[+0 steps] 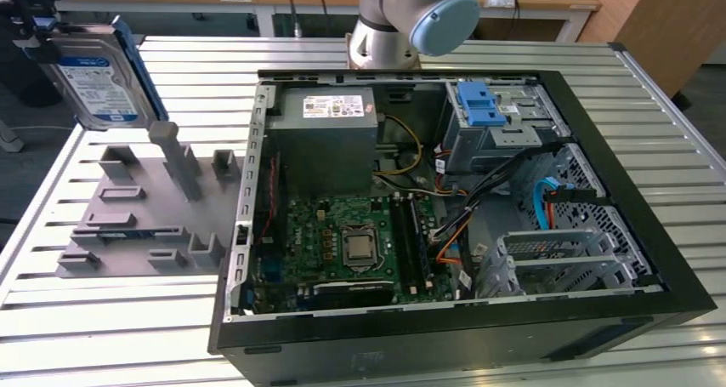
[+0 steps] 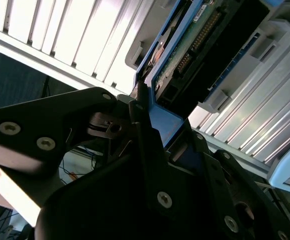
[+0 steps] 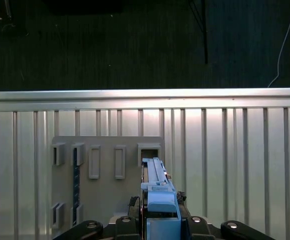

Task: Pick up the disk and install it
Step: 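Pick up the disk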

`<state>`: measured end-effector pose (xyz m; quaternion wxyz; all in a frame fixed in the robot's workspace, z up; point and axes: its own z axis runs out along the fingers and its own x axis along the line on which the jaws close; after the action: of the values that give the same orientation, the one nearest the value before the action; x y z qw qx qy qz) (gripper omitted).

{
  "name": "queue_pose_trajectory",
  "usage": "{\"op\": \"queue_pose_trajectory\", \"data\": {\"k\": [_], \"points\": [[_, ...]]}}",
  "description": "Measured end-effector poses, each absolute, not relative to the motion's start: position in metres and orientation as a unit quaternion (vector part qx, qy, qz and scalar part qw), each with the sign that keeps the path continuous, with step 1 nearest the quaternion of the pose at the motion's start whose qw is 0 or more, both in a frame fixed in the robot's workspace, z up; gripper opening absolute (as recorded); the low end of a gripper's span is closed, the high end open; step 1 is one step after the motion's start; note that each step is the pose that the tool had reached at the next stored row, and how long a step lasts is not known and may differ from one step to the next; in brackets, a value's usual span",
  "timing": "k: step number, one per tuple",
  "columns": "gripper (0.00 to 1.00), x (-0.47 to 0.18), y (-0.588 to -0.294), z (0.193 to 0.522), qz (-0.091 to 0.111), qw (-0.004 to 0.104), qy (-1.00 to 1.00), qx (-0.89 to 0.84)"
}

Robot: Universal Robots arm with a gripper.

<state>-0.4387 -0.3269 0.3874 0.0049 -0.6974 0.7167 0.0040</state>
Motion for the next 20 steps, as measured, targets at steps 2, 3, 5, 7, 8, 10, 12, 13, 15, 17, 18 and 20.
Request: {"op": "queue_pose_trajectory", "data": {"k": [2,3,5,7,8,10,12,13,15,17,18,20], "points": [[0.36,-0.4388,-0.3269,0.3883,0.004,0.005,0.717,-0.697],[0.36,-0.4388,-0.3269,0.3888,0.004,0.005,0.717,-0.697],[0.36,-0.4388,-0.3268,0.3897,0.004,0.005,0.717,-0.697],[0.36,-0.4388,-0.3268,0.3906,0.004,0.005,0.717,-0.697],[0.36,-0.4388,-0.3268,0.3911,0.004,0.005,0.717,-0.697],[0.36,-0.4388,-0.3268,0.3919,0.004,0.005,0.717,-0.697],[0.36,-0.4388,-0.3268,0.3929,0.004,0.005,0.717,-0.697],[0.36,-0.4388,-0.3268,0.3934,0.004,0.005,0.717,-0.697],[0.36,-0.4388,-0.3268,0.3944,0.004,0.005,0.717,-0.697],[0.36,-0.4388,-0.3268,0.3954,0.004,0.005,0.717,-0.697],[0.36,-0.4388,-0.3268,0.3959,0.004,0.005,0.717,-0.697],[0.36,-0.4388,-0.3268,0.3969,0.004,0.005,0.717,-0.697]]}}
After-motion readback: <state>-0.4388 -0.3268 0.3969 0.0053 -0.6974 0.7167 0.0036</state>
